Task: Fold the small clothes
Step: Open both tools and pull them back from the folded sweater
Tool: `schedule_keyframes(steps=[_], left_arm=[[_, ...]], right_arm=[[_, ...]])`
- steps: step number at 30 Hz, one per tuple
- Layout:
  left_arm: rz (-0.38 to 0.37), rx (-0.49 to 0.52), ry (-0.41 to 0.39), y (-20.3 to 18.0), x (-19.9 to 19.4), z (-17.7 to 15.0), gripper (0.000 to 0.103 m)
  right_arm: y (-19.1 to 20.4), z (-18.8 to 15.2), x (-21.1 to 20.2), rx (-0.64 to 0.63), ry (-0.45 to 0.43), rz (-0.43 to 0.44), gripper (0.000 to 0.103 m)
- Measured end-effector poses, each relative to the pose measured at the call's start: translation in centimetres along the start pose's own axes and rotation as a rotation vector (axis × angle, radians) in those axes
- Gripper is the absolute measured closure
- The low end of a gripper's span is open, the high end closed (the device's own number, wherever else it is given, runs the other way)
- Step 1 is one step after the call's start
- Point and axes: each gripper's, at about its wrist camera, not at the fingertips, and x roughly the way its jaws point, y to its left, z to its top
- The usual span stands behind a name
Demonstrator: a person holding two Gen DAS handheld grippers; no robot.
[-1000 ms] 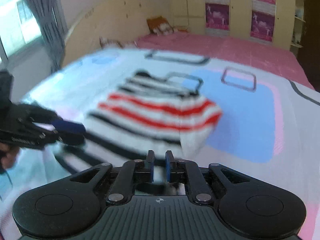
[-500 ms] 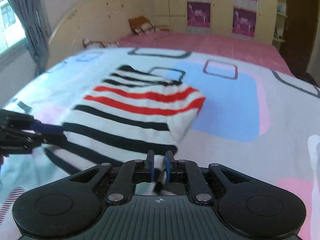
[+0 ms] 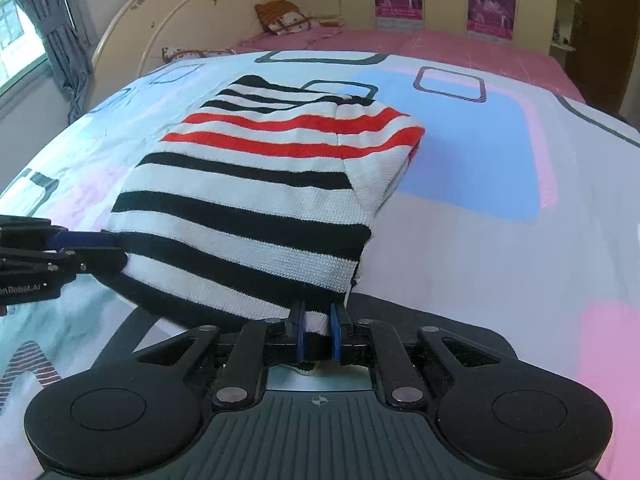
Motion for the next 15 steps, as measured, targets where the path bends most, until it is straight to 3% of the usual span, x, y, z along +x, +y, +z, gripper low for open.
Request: schedule_keyframes(steps=[5,7,8,9,10,11,15], left_arm=[[0.003,-0.011,-0.047,-2.2,-4.1,-1.1,0.063],[0.027,-0.010,-0.068,-3.4,-5.6,-1.7,0.033],[0.063,-0.015,-0.097,-4.0,-6.4,-1.9,0.000],[0.116,-0.017,-0.141,-4.7,-7.1,-2.2,0.000],[0.156,-0.012,-0.172,-5.3,-7.8,-2.5,0.000],[0.161,-0.006,-0.172,-5.7,-8.3,-2.7,0.000],[0.173,-0.019,-0.190,-7.3,-10.6,-3.5,0.000]], right_arm=[[0.2,-1.1,-5.9,0.029,-0.101,0.023,0.092],[0.0,-1.9,-7.9,0.051,-0.120,0.021,0.092],[0.0,-2.3,-8.7,0.058,-0.126,0.014,0.089],[0.1,-2.8,-9.5,0.063,-0.137,-0.015,0.053],[0.3,-3.4,-10.5,0.067,-0.164,-0.066,0.001],[0.4,-4.1,-11.5,0.054,-0.214,-0.097,0.002],[1.2,-5.6,-13.6,0.054,-0.213,-0.109,0.000]])
